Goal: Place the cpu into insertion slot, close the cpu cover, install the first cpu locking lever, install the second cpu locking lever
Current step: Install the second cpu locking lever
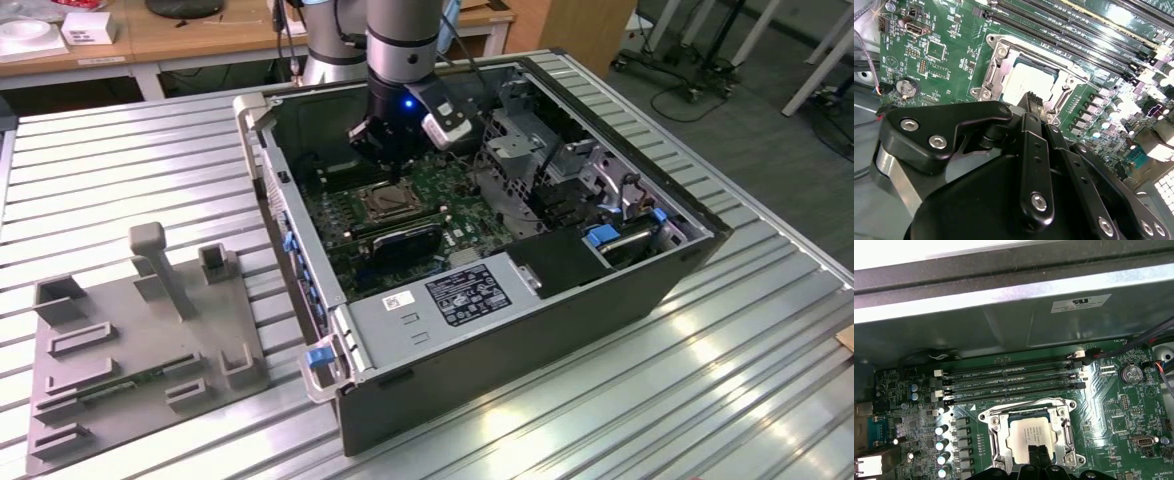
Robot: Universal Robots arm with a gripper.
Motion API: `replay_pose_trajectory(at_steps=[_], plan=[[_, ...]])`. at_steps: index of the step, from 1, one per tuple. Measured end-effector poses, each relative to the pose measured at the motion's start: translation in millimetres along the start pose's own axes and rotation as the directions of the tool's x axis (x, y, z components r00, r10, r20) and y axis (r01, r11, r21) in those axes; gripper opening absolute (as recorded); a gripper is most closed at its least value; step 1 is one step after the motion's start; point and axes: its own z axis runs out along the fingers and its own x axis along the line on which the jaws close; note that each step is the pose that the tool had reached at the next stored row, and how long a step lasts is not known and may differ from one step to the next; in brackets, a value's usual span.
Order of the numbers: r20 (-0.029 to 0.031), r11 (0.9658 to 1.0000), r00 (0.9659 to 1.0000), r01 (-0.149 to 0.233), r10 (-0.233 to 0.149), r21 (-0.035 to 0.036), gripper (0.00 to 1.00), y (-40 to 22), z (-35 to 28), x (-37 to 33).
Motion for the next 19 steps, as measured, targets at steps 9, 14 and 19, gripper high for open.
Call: replay_pose_trajectory(at_steps=[9,14,19], plan=[[-0.0042,0.999,0.999,0.044,-0.044,-0.0012,0.11,-0.1,-1.0,0.0],[-0.004,0.999,0.999,0.044,-0.044,-0.0017,0.11,0.5,-5.8,-0.2],[-0.004,0.999,0.999,0.044,-0.044,-0.0016,0.11,0.5,-5.9,-0.2]])
